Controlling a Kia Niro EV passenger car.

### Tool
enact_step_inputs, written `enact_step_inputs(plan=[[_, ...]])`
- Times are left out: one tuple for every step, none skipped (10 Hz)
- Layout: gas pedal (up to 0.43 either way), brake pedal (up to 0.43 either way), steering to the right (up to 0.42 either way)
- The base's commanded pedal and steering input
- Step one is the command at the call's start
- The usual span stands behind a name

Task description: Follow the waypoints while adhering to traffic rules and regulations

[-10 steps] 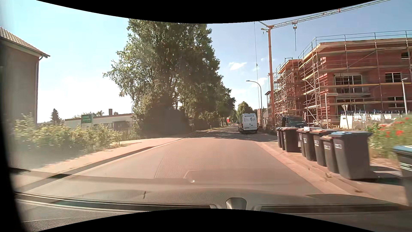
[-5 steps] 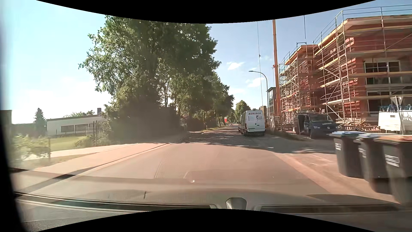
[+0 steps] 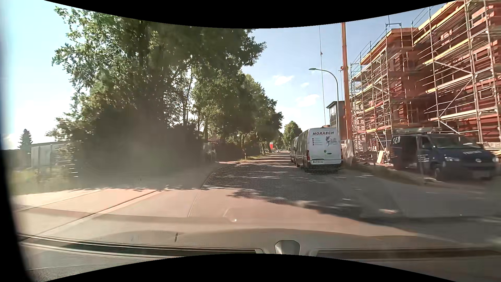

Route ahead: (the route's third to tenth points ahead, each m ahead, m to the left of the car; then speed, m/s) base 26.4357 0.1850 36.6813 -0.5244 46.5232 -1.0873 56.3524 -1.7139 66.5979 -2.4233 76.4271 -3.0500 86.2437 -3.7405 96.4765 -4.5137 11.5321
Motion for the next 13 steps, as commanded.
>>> enact_step_inputs(plan=[[0.15,0.006,0.011],[0.15,0.006,0.011],[0.15,0.006,0.011],[0.15,0.006,0.011],[0.15,0.006,0.011],[0.15,0.006,0.01],[0.15,0.006,0.011],[0.138,0.006,0.011],[0.138,0.006,0.011],[0.138,0.006,0.012],[0.138,0.006,0.012],[0.138,0.006,0.012],[0.138,0.006,0.012]])
